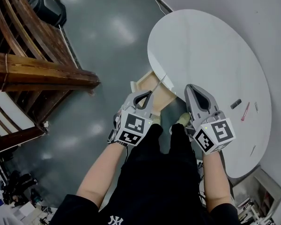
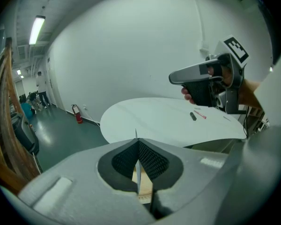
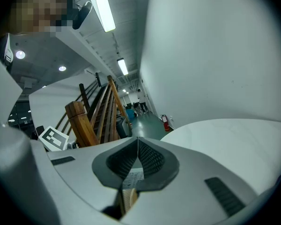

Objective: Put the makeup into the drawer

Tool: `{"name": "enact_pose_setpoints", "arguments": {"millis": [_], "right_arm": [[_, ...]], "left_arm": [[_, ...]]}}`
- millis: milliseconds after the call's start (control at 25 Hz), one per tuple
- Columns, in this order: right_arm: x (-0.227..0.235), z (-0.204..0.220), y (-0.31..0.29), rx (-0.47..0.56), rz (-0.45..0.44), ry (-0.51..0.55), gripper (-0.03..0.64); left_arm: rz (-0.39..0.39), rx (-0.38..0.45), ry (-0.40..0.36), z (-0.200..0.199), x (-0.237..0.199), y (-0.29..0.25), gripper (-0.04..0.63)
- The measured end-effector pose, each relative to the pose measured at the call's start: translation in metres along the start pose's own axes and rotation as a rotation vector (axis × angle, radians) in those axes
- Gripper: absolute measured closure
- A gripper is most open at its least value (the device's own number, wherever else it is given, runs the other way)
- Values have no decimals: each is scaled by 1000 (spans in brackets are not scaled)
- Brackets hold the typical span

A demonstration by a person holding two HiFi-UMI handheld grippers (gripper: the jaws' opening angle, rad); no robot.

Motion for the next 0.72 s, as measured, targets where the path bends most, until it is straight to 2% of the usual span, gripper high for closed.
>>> {"name": "enact_pose_setpoints", "arguments": {"millis": [160,440,720], "right_arm": [[-6,11,-8,-17,-16,-1,600],[-14,26,-21,-47,-37,5,600],[-7,58,-32,-78,-36,-9,600]], "left_arm": [[-21,-7,51,17,-8,-1,586],[-47,-18,190,47,-19,-25,586],[-90,-14,255,77,-24,-56,586]]}}
Point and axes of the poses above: the fingertips, and each gripper's own axes: y backward along the fingers, x to its right, z out of its underside, the point moved 7 cm from there along y, backward along the fingers, and after that the axes turned 10 degrees about y, right-handed, at the moved point
